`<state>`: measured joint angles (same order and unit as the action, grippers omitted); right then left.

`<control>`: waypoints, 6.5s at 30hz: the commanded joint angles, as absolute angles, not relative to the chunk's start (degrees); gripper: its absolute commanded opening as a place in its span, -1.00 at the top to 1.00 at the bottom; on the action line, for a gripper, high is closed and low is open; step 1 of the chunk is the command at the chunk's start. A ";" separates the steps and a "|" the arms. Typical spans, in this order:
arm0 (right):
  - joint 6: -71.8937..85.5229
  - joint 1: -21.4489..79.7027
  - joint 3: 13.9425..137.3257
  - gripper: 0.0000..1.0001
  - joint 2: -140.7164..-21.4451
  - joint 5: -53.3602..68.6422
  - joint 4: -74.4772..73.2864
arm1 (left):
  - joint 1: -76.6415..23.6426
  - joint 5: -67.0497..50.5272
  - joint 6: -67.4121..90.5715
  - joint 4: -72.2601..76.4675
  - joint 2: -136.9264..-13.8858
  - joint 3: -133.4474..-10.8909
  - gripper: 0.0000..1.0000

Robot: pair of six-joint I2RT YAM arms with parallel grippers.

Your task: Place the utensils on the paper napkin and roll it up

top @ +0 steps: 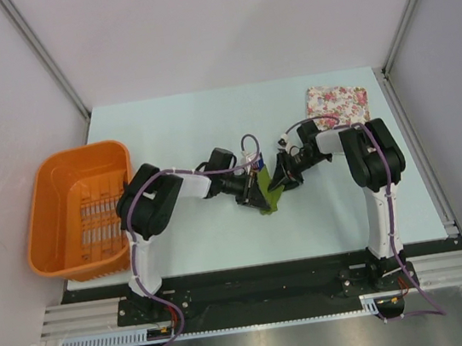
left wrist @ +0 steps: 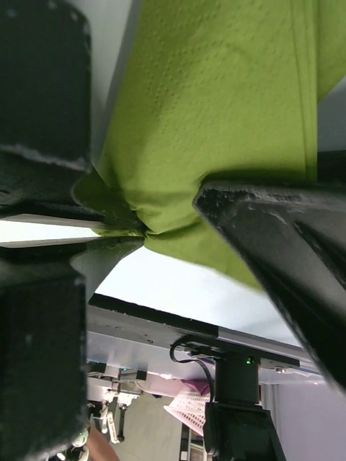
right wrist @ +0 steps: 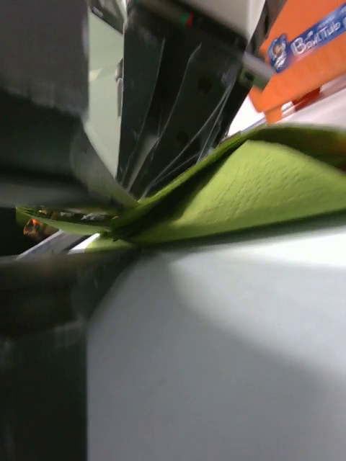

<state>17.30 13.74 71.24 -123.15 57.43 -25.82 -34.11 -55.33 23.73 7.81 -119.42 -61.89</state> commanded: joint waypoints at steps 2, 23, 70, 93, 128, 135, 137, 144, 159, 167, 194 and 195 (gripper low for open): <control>17.32 12.92 75.66 0.15 -122.52 48.43 -23.73 | -33.75 -50.98 18.02 2.81 -121.55 -60.82 0.70; 11.25 18.19 80.51 0.23 -127.09 43.66 -31.73 | -33.84 -50.36 16.26 0.70 -122.52 -64.69 0.71; 15.38 16.34 79.45 1.00 -116.81 65.91 -11.96 | -16.45 -46.38 14.84 12.82 -78.66 -50.55 -0.99; 10.28 23.73 84.82 1.00 -89.22 70.40 -19.25 | -16.43 -64.59 21.33 31.95 -62.14 -40.97 -0.99; 1.05 38.06 86.49 1.00 -76.73 61.96 -24.08 | -27.77 -60.56 37.97 44.74 -57.22 -42.01 0.11; 0.09 37.97 86.13 1.00 -75.94 62.05 -25.05 | -27.77 -61.08 38.23 44.47 -58.18 -42.27 0.71; 0.18 37.62 85.96 1.00 -75.76 62.23 -25.49 | -27.86 -61.87 38.50 45.61 -58.62 -42.19 0.85; 3.51 35.42 84.03 0.55 -74.36 63.28 -22.41 | -27.77 -62.06 40.08 45.97 -59.06 -42.28 1.00; -10.11 34.28 78.40 -0.65 -67.33 54.85 -42.01 | -27.25 -58.54 38.76 39.72 -59.41 -47.46 1.00; -10.99 33.14 76.64 0.36 -67.67 52.91 -41.31 | -27.25 -59.50 40.25 41.22 -59.15 -47.46 1.00; -2.37 33.22 78.48 1.00 -77.70 59.50 -26.01 | -29.71 -59.86 43.42 43.43 -57.04 -44.73 1.00; -2.29 33.05 78.66 1.00 -77.70 59.24 -26.71 | -29.36 -57.85 42.81 41.85 -56.87 -44.74 1.00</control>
